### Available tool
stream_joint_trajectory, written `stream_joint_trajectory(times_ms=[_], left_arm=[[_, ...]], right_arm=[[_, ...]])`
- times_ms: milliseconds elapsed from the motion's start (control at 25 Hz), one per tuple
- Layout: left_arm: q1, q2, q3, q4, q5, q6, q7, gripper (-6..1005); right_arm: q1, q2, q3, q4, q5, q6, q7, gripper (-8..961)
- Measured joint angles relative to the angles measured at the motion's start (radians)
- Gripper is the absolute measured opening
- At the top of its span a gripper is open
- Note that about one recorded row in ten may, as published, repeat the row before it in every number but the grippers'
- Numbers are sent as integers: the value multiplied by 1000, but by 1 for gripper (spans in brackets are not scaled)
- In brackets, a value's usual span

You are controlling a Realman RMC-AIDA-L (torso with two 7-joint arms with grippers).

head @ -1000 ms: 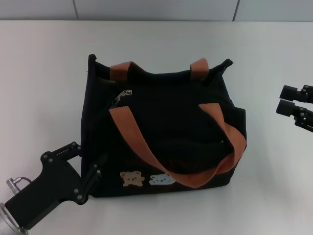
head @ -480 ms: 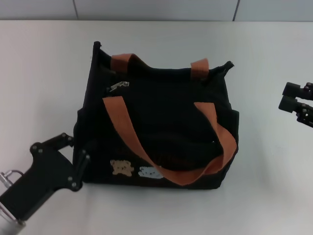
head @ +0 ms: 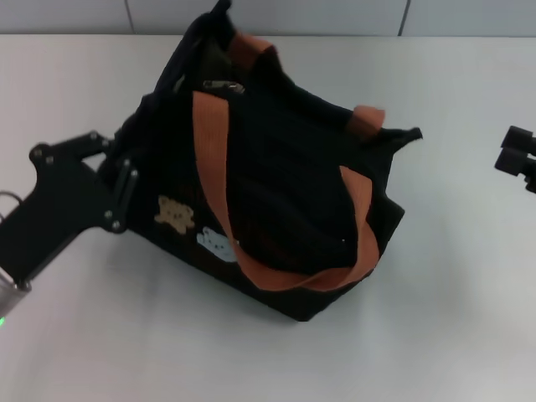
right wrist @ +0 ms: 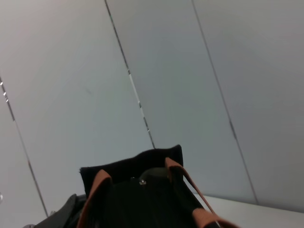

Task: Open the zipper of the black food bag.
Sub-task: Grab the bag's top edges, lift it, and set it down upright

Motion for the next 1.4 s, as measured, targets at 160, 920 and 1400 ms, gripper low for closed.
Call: stream_joint_trajectory(times_ms=[160, 920, 1400], left_arm=[[-3, 0, 6, 100, 5, 61, 1, 97], [-19, -6, 442, 261, 0, 13, 290, 96], [-22, -6, 459, 256, 1, 25, 307, 96]], right_arm=[[-9, -4, 25, 0, 1, -5, 26, 382], [-30, -9, 20, 0, -14, -49, 37, 348], [87, 18, -108, 1, -365, -72, 87, 327]])
